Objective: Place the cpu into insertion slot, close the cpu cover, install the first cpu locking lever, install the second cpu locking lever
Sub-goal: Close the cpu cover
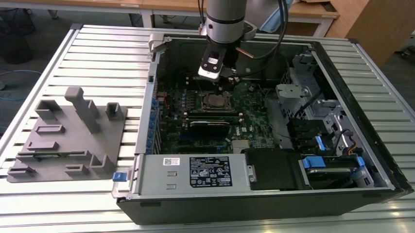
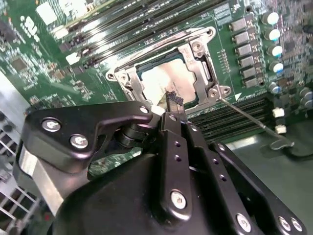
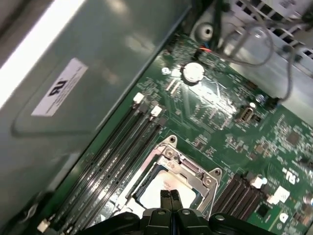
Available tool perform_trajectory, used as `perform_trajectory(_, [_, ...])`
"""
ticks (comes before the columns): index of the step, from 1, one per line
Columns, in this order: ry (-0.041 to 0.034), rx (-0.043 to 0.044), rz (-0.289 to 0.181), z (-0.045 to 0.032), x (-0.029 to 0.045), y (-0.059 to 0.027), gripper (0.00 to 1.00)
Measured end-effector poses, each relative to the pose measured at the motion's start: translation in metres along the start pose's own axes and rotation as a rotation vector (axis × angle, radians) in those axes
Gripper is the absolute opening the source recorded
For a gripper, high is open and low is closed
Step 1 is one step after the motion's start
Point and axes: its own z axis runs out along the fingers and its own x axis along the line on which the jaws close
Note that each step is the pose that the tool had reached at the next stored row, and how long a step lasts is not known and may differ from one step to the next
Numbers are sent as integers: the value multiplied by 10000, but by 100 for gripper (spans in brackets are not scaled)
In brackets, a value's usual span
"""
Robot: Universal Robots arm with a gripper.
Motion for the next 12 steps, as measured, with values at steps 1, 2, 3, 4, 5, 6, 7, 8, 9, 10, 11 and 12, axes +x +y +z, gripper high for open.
perform_trajectory(1, [10,-6,-163,0,0,0,11])
perform_trajectory(2, [20,-12,-325,1,0,0,11])
perform_trajectory(3, [30,-19,-495,2,0,0,11])
perform_trajectory(4, [41,-25,-669,3,0,0,11])
perform_trajectory(5, [53,-32,-865,3,0,0,11])
perform_trajectory(6, [63,-38,-1045,4,0,0,11])
perform_trajectory(7, [74,-45,-1224,5,0,0,11])
perform_trajectory(8, [85,-50,-1404,5,0,0,11])
perform_trajectory(9, [96,-57,-1582,6,0,0,11])
perform_trajectory(10, [107,-63,-1763,7,0,0,11])
perform_trajectory(11, [118,-70,-1952,8,0,0,11])
perform_trajectory(12, [129,-76,-2132,9,0,0,11])
